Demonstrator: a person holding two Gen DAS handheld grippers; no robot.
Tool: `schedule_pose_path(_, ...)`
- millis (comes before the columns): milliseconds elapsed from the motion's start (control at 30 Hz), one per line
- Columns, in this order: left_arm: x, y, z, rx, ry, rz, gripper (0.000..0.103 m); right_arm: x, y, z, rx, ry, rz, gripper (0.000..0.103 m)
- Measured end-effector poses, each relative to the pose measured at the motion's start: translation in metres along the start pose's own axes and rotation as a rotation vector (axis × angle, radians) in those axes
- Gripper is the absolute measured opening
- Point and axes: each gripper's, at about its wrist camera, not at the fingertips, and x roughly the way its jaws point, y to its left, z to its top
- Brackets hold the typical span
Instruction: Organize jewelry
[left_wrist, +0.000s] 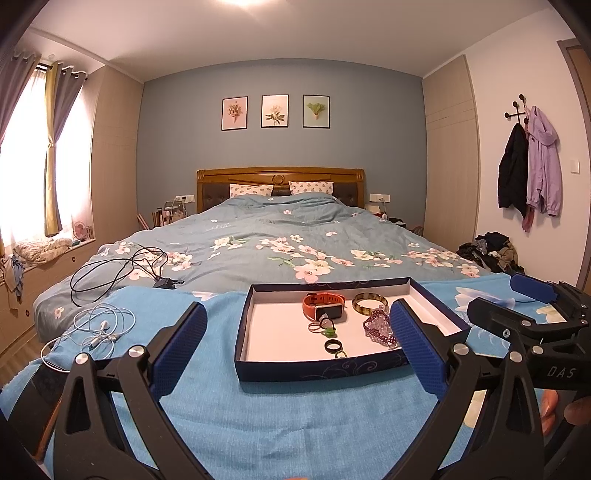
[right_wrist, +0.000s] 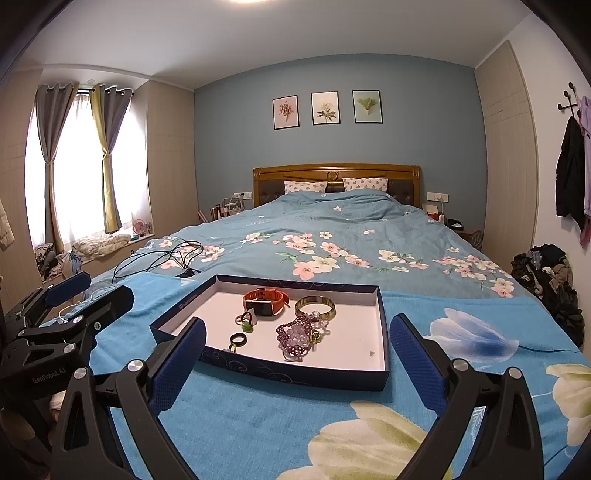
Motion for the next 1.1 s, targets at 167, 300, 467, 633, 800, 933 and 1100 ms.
schedule_pose_path(167, -0.0005, 0.0000, -0.0001, 0.000, -0.004, 0.003, 0.097, -0.0003, -0.0012, 0.0010, 0.004, -0.007, -0.001, 0.096)
schedule_pose_path(300, -0.0003, 0.0006, 0.0001, 0.001, -0.014, 0.007, 0.097, -0.0012, -0.0014, 0.0011, 0.002, -0.012, -0.003, 0.096)
schedule_pose_path(467, -0.0009, 0.0005, -0.0005, 0.007, -0.025, 0.015, 0.097, -0.0017, -0.0020, 0.0005, 0.001, -0.020, -0.008, 0.096)
schedule_pose_path(633, -0.0003, 0.0003, -0.0005, 0.011, -0.034, 0.020, 0.097, -0.0017, -0.0020, 0.0003, 0.000, -0.019, -0.007, 0.096)
schedule_pose_path(800, -0.0023, -0.0002, 0.0000, 0.013, -0.037, 0.027, 0.097, -0.0014, -0.0028, 0.0003, 0.003, -0.023, -0.008, 0.096)
schedule_pose_path(933, -0.0046, -0.0021, 0.0000, 0.022, -0.050, 0.036, 0.097, -0.0008, -0.0027, 0.0005, 0.004, -0.023, -0.009, 0.096)
schedule_pose_path(1100, -0.0056, -0.0044, 0.0000, 0.032, -0.060, 0.041, 0.097, 0.0000, -0.0035, 0.0013, 0.004, -0.028, -0.007, 0.096)
